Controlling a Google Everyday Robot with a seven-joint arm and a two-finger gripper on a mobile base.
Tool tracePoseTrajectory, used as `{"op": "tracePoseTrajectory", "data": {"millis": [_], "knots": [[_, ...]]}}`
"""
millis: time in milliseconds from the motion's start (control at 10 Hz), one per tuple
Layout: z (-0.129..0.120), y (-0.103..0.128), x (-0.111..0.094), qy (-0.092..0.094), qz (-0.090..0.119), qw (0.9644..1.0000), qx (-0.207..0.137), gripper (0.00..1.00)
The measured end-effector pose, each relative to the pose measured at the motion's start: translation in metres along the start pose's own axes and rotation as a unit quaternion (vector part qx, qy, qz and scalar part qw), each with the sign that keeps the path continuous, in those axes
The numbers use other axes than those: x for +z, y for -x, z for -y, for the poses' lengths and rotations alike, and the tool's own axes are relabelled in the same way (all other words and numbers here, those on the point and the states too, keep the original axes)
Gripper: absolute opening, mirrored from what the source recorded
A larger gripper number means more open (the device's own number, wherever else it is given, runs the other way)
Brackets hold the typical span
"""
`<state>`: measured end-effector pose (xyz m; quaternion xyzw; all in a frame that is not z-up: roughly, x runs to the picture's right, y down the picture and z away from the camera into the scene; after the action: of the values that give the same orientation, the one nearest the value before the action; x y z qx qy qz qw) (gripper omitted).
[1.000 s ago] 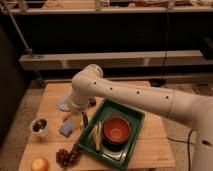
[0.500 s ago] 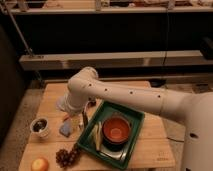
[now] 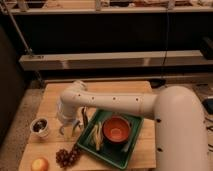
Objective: Place sponge in red bowl
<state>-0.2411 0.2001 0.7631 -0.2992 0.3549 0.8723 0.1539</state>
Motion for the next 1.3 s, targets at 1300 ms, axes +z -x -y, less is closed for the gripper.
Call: {"op": "tracePoseTrajectory", "data": {"millis": [1300], "knots": [[0.006, 0.041, 0.052, -0.021, 0.002, 0.9992, 0.035, 0.56]]}}
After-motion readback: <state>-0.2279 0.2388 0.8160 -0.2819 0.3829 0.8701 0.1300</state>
